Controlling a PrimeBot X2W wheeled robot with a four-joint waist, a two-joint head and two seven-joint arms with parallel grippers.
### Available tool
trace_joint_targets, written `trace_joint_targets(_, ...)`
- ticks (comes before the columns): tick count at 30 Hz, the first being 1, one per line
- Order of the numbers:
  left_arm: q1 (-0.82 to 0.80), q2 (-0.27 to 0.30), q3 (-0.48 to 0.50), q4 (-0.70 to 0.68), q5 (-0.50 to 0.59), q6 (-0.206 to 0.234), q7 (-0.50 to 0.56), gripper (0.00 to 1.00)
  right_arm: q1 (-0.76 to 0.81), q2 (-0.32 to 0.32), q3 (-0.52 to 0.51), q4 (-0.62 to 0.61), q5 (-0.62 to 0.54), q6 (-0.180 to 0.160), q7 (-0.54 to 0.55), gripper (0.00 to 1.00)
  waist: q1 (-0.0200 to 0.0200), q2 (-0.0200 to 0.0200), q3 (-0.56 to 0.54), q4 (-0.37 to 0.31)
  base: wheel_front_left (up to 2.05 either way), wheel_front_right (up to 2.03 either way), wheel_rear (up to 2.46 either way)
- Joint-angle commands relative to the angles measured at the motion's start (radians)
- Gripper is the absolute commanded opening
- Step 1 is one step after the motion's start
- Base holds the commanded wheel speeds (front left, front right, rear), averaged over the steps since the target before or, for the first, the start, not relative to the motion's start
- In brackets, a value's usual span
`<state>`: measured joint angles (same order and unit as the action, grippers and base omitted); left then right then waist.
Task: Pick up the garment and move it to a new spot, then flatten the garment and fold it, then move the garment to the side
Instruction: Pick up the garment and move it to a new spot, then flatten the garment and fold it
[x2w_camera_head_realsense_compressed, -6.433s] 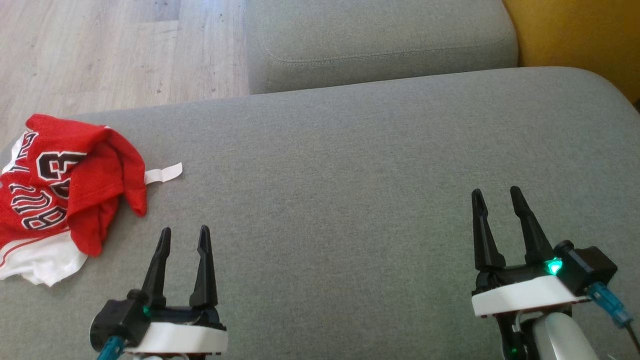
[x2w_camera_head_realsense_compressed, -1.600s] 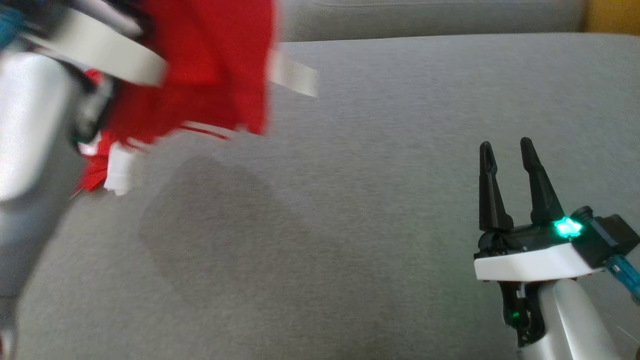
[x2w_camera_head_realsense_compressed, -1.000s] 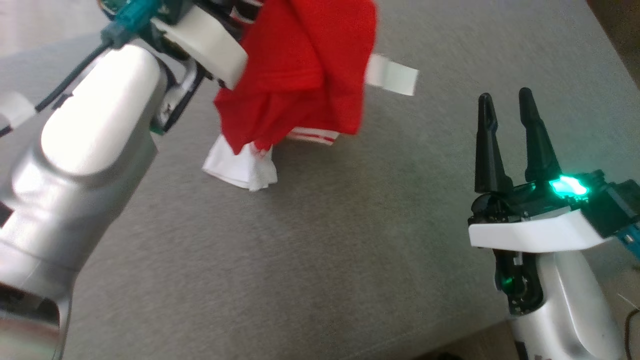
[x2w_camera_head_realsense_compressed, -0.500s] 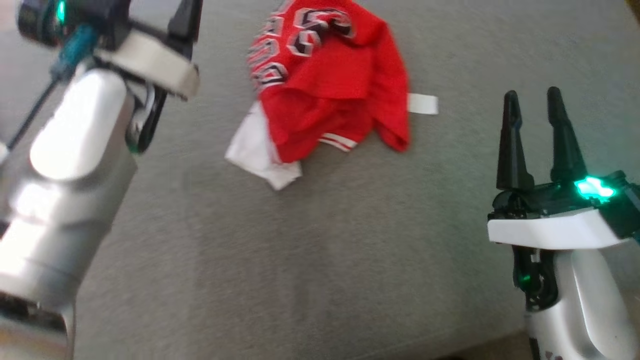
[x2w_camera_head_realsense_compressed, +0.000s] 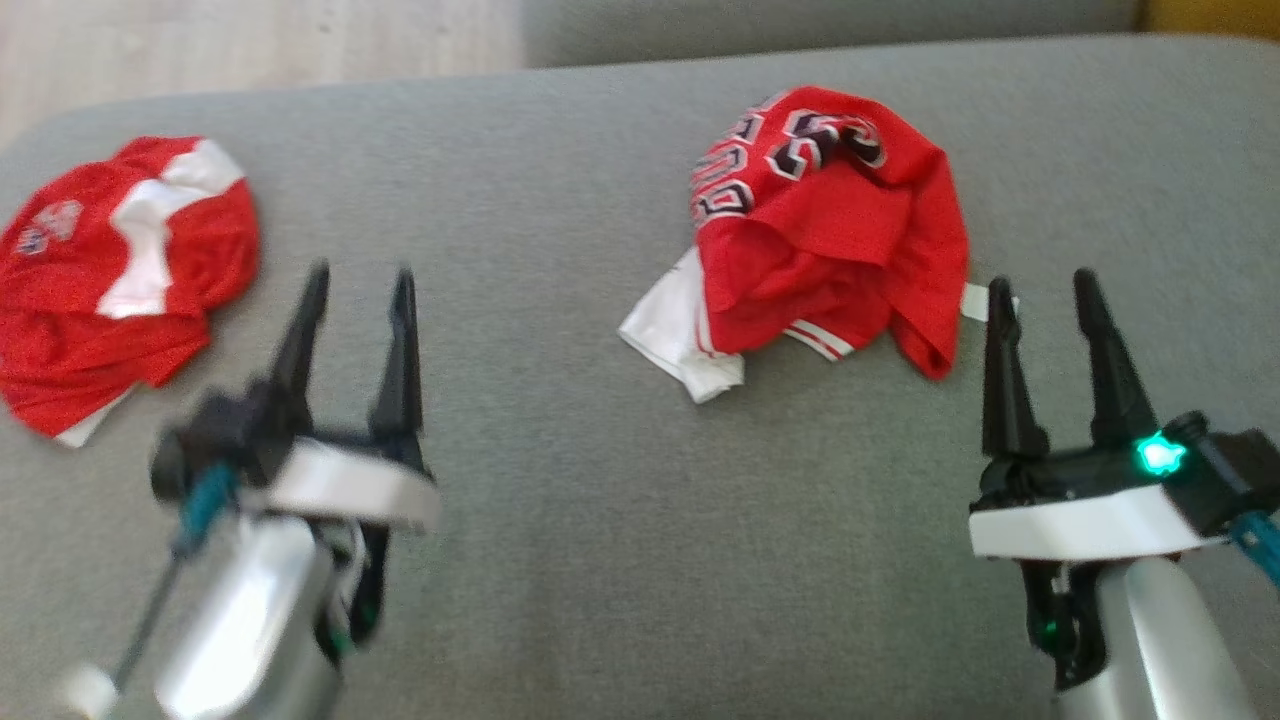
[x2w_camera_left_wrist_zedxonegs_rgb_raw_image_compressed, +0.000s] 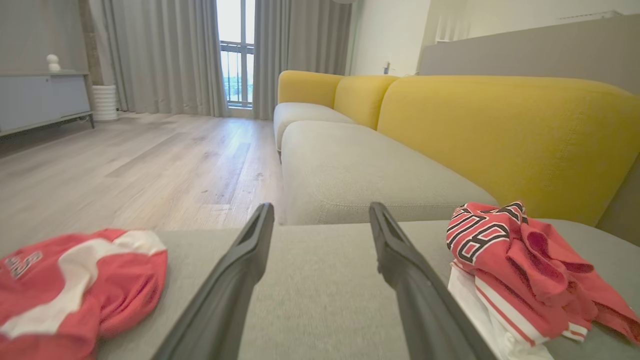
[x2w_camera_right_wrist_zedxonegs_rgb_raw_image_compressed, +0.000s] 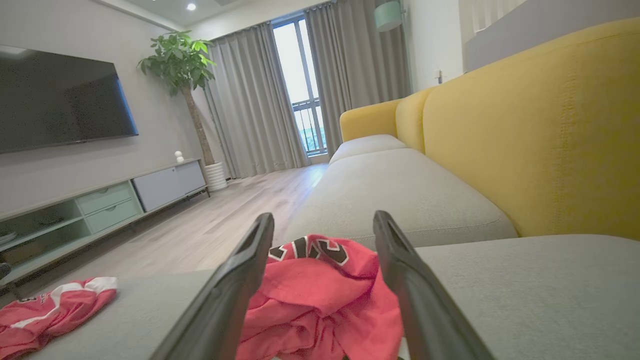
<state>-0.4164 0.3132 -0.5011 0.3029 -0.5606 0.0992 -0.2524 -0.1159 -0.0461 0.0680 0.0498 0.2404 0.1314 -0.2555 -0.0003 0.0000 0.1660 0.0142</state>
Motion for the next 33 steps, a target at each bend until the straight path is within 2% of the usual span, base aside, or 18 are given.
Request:
trace_joint_targets(1, 0.028, -0.011, 0.071, -0.061, 0.017, 0.009, -0.009, 1.0, 0.005, -0.004, 0.025, -0.019, -0.016, -0.001, -0.006, 1.0, 0.0003, 0.0, -0.037, 0.045, 0.0, 0.0, 0.0)
trace_joint_targets(6, 0.139, -0.073, 0.123, -0.097, 0.072, -0.004, -0.009, 1.0, 0.02, -0.004, 0.029, -0.009, -0.018, -0.001, -0.006, 1.0, 0.0003, 0.0, -0.052, 0.071, 0.0, 0.0, 0.0)
trace_joint_targets(13, 0.196, -0.139, 0.173, -0.106, 0.124, -0.043, -0.009, 1.0, 0.016, -0.004, 0.09, -0.004, -0.011, -0.001, -0.006, 1.0, 0.0003, 0.0, -0.044, 0.1, 0.0, 0.0, 0.0)
trace_joint_targets(17, 0.204, -0.172, 0.202, -0.087, 0.146, -0.072, -0.009, 1.0, 0.0, -0.004, 0.173, 0.129, -0.022, -0.001, 0.031, 1.0, 0.0003, 0.0, -0.03, 0.127, 0.0, 0.0, 0.0)
trace_joint_targets(21, 0.201, -0.202, 0.221, -0.068, 0.17, -0.101, -0.009, 1.0, -0.061, -0.004, 0.214, 0.258, 0.0, -0.001, 0.083, 1.0, 0.0003, 0.0, -0.008, 0.159, 0.0, 0.0, 0.0)
trace_joint_targets(33, 0.181, -0.255, 0.257, -0.021, 0.21, -0.156, -0.009, 1.0, -0.278, -0.004, 0.243, 0.578, 0.103, -0.001, 0.149, 1.0, 0.0003, 0.0, 0.057, 0.252, 0.0, 0.0, 0.0)
